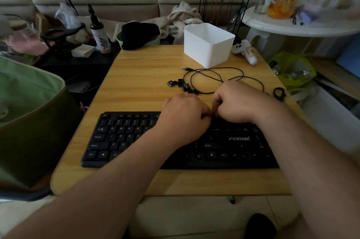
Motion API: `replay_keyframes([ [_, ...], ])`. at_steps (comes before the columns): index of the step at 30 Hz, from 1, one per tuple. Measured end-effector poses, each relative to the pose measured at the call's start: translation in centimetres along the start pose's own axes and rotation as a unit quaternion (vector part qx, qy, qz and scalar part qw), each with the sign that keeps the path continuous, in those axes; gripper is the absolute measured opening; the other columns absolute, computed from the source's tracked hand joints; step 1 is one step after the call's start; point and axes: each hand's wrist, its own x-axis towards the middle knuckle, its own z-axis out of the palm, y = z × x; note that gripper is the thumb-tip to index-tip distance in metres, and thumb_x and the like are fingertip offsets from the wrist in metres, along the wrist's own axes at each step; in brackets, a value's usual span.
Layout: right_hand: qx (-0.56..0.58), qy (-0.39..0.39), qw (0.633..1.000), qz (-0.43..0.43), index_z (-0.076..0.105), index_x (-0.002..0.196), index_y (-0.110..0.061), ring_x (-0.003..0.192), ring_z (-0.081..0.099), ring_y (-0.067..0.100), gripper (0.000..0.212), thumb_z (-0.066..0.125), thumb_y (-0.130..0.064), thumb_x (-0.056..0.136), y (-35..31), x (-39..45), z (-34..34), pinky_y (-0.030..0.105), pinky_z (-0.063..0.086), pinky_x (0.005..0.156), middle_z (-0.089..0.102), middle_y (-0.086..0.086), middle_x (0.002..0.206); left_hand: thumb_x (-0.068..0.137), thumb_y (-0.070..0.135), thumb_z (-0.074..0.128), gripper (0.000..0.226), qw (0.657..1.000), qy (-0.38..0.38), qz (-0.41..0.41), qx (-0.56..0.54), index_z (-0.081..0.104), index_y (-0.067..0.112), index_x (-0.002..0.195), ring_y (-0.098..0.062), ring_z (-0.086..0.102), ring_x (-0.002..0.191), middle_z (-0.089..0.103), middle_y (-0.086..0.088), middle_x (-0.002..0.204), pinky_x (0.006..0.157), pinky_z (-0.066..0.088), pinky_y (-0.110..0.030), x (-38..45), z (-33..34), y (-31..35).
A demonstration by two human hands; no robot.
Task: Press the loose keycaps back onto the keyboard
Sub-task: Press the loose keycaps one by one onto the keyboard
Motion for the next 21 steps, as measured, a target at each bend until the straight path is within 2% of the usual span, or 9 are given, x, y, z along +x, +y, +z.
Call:
replay_keyframes([
  [2, 0.001, 0.007, 1.0, 0.005, 0.074, 0.072, -0.024, 0.074, 0.061, 0.014, 0.027, 0.058, -0.005, 0.083, -0.4, 0.0, 0.1, 0.022, 0.04, 0.054, 0.067, -0.004, 0.08, 0.095, 0.039, 0.055, 0.027, 1.0, 0.006, 0.003, 0.013, 0.076, 0.046, 0.111, -0.022, 0.054, 0.114, 0.067, 0.008, 0.108, 0.097, 0.042, -0.043, -0.1, 0.1, 0.1],
  [5, -0.005, 0.01, 1.0, 0.014, 0.072, 0.07, -0.021, 0.073, 0.06, 0.017, 0.026, 0.058, -0.003, 0.082, -0.8, 0.0, 0.4, 0.023, 0.039, 0.053, 0.065, 0.0, 0.08, 0.095, 0.039, 0.055, 0.026, 1.0, 0.004, 0.004, 0.026, 0.077, 0.042, 0.11, -0.023, 0.054, 0.114, 0.067, 0.008, 0.107, 0.097, 0.042, -0.044, -0.1, 0.1, 0.1],
  [10, -0.005, 0.029, 0.999, 0.022, 0.072, 0.071, -0.021, 0.075, 0.062, 0.017, 0.019, 0.063, -0.006, 0.078, -0.8, 0.1, 0.8, 0.027, 0.048, 0.057, 0.068, 0.0, 0.081, 0.091, 0.038, 0.055, 0.027, 1.0, 0.011, -0.021, -0.008, 0.077, 0.043, 0.105, -0.019, 0.058, 0.105, 0.071, 0.01, 0.097, 0.097, 0.045, -0.043, 0.6, -0.2, -0.2],
  [13, 0.006, 0.026, 0.999, 0.028, 0.073, 0.073, -0.023, 0.077, 0.063, 0.016, 0.016, 0.07, -0.008, 0.079, -0.1, 0.4, 0.9, 0.026, 0.05, 0.059, 0.069, -0.002, 0.081, 0.09, 0.038, 0.053, 0.031, 0.996, 0.033, -0.06, -0.059, 0.077, 0.041, 0.108, -0.017, 0.065, 0.096, 0.075, 0.013, 0.104, 0.092, 0.056, -0.042, 2.1, -0.5, -1.5],
  [16, 0.087, 0.008, 0.996, 0.026, 0.076, 0.076, -0.027, 0.084, 0.064, 0.01, 0.014, 0.081, -0.016, 0.083, 0.9, 0.4, 0.8, 0.027, 0.052, 0.068, 0.071, -0.008, 0.086, 0.094, 0.025, 0.06, 0.03, 0.992, 0.057, -0.098, -0.061, 0.075, 0.035, 0.119, -0.014, 0.065, 0.095, 0.072, 0.008, 0.113, 0.084, 0.056, -0.033, 3.8, -0.6, -3.8],
  [19, 0.204, 0.093, 0.974, 0.014, 0.076, 0.077, -0.028, 0.085, 0.064, 0.006, 0.013, 0.08, -0.02, 0.087, 1.7, 0.5, 1.3, 0.026, 0.049, 0.068, 0.07, -0.012, 0.087, 0.095, 0.021, 0.061, 0.037, 0.991, 0.064, -0.112, -0.033, 0.07, 0.033, 0.129, -0.013, 0.061, 0.096, 0.068, 0.003, 0.118, 0.076, 0.047, -0.027, 5.2, -0.5, -5.6],
  [21, 0.229, 0.145, 0.963, 0.004, 0.075, 0.078, -0.028, 0.082, 0.062, 0.002, 0.014, 0.078, -0.022, 0.089, 1.8, 0.7, 1.8, 0.023, 0.045, 0.065, 0.069, -0.015, 0.085, 0.096, 0.021, 0.06, 0.037, 0.992, 0.047, -0.117, -0.024, 0.07, 0.032, 0.13, -0.012, 0.059, 0.095, 0.068, 0.003, 0.118, 0.075, 0.047, -0.026, 5.6, -0.4, -5.9],
])
